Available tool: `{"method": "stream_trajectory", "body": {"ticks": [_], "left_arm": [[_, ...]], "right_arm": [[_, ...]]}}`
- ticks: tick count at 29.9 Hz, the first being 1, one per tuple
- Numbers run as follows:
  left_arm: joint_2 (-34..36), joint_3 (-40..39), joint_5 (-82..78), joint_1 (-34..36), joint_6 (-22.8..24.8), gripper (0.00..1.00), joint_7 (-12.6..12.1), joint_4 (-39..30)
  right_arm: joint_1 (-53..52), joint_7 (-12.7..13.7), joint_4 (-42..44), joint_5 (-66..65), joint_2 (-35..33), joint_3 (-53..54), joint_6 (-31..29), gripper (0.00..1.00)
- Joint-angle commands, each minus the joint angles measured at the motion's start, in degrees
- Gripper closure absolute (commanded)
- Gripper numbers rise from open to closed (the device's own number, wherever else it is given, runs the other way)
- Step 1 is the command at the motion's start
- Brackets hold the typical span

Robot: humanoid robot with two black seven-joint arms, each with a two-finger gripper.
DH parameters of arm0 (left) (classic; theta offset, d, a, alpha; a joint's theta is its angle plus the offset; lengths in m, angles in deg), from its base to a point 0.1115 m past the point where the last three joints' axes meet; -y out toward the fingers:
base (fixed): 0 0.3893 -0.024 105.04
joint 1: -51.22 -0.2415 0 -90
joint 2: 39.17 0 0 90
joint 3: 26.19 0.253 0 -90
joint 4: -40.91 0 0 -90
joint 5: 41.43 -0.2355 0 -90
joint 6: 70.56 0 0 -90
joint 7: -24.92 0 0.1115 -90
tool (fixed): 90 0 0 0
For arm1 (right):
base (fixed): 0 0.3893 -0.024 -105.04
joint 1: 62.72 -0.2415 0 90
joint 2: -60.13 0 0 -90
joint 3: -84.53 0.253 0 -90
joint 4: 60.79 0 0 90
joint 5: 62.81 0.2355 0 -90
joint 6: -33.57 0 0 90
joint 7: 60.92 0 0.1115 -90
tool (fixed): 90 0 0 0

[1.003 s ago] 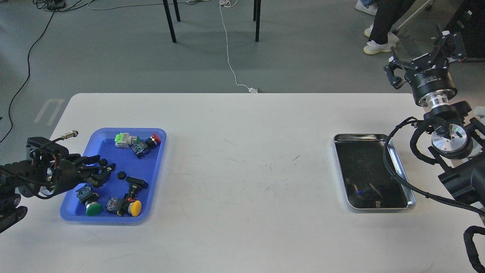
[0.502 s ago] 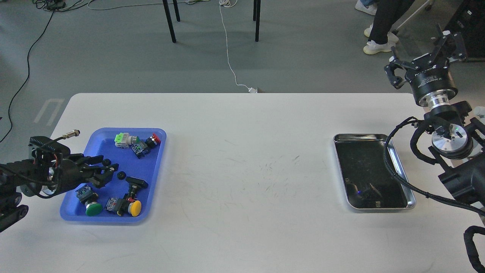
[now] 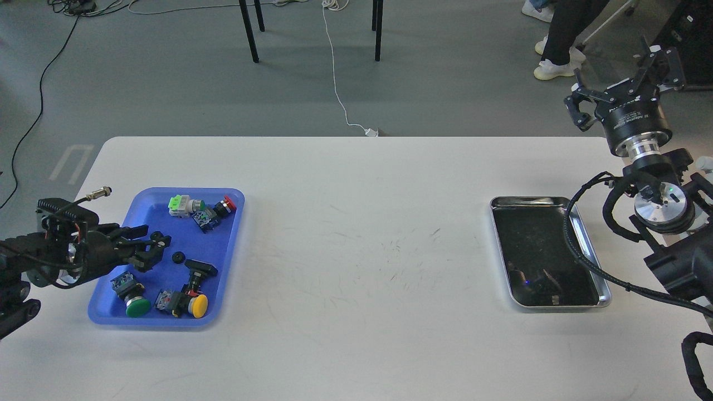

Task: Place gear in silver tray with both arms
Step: 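Close the left gripper on the black gear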

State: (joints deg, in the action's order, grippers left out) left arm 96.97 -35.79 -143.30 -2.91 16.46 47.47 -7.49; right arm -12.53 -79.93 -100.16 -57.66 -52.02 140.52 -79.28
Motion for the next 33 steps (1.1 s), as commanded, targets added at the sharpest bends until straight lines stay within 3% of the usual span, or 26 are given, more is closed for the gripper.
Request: {"method": "stream_trajectory", "body": {"ticks": [1, 13, 22, 28, 33], "left_arm": [[-0.17, -0.06, 0.10, -0.19, -0.02, 0.44, -0.14, 0.41], [-1.75, 0.20, 0.71, -0.28, 0.07, 0.46, -0.05, 1.73], [-2.63, 0.20, 0.80, -0.01, 0.07, 0.73, 0.04, 2.87], [-2.63, 0.11, 0.71, 0.07, -0.02, 0.84, -0.05, 3.40], [-2.45, -0.41, 0.71, 0.51, -0.02, 0.86, 0.57, 2.62]], "right_arm": [[0.00, 0.02, 0.00, -0.05, 0.00, 0.00, 0.00, 0.01], [0.00, -0.06, 0.00, 0.03, -0.09, 0.09, 0.00, 0.01], [0.00, -0.06, 0.09, -0.05, -0.17, 0.18, 0.00, 0.01], [0.08, 0.02, 0.18, -0.05, -0.17, 0.18, 0.00, 0.01], [0.00, 0.02, 0.00, 0.03, -0.26, 0.18, 0.00, 0.01]]}}
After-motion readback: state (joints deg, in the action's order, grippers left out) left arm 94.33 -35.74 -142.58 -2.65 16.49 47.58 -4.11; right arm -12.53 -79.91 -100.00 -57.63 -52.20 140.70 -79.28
